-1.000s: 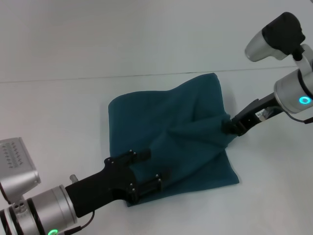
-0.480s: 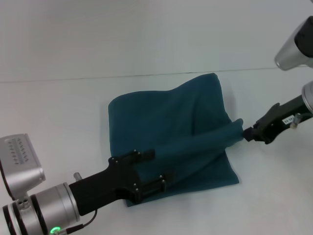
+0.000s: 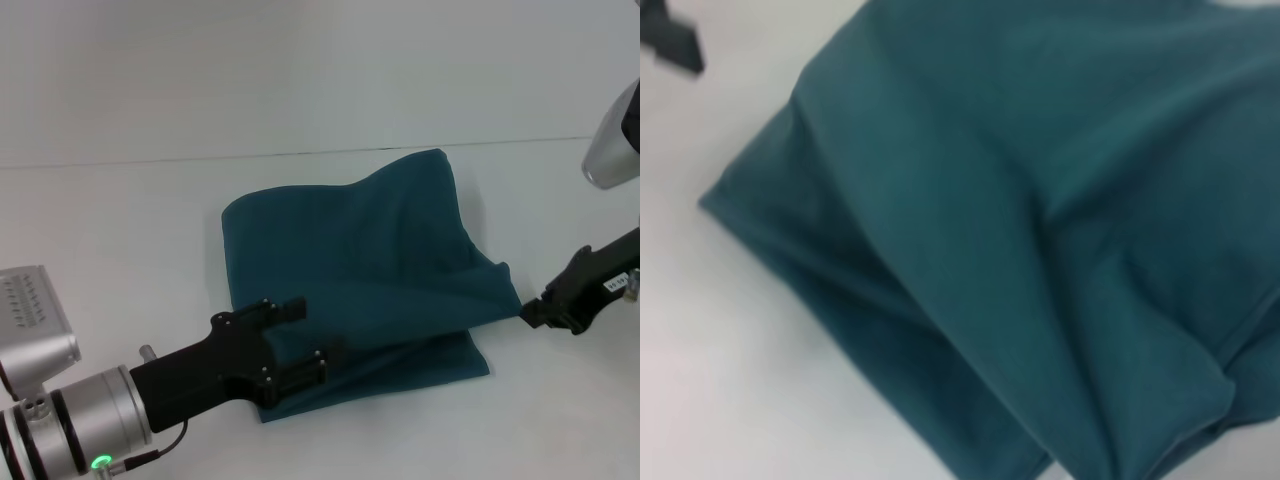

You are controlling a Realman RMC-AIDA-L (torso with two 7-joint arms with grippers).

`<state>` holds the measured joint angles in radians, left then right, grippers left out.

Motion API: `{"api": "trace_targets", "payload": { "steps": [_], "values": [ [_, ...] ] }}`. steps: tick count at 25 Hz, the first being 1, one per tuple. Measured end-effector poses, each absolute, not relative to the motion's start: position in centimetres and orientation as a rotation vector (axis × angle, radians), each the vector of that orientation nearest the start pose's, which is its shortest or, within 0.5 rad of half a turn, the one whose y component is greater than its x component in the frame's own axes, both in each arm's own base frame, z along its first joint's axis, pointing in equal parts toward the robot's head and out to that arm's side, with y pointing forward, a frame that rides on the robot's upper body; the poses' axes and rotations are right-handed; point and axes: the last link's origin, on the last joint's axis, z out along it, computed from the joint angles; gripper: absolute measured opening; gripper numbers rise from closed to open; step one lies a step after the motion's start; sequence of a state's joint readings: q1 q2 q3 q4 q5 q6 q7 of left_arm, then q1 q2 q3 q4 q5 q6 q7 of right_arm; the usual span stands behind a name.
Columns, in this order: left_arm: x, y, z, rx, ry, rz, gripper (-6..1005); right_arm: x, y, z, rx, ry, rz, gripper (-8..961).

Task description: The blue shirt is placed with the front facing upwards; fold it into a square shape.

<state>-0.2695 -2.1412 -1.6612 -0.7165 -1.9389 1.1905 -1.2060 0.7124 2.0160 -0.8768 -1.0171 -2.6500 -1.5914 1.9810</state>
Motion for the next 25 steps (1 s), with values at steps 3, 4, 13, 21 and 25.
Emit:
{"api": "trace_targets", "payload": {
  "steps": [3,4,13,21,25],
  "values": [
    [-23.1,29.2,-7.6,-2.566,-0.629,-0.949,718,25.0,37.7,5.2,-2.718,0.782,-0.425,1],
    [-23.1,29.2,-7.5,-2.566,-0.629,-0.948,718,25.2,37.7,5.2,-2.718,0.777,-0.433,1],
    [-23.3,29.2,-7.4,-2.567,-0.631,-0.939,718,24.9,36.9,3.7,-2.767,0.762,-0.478,2],
    [-23.4,29.5,-7.1,-2.556,-0.628,-0.936,718,24.2,35.8,1.9,-2.819,0.801,-0.540,2],
    [-23.5,29.4,-7.1,-2.559,-0.627,-0.930,718,24.9,36.2,2.7,-2.728,0.866,-0.592,3]
  ]
}}
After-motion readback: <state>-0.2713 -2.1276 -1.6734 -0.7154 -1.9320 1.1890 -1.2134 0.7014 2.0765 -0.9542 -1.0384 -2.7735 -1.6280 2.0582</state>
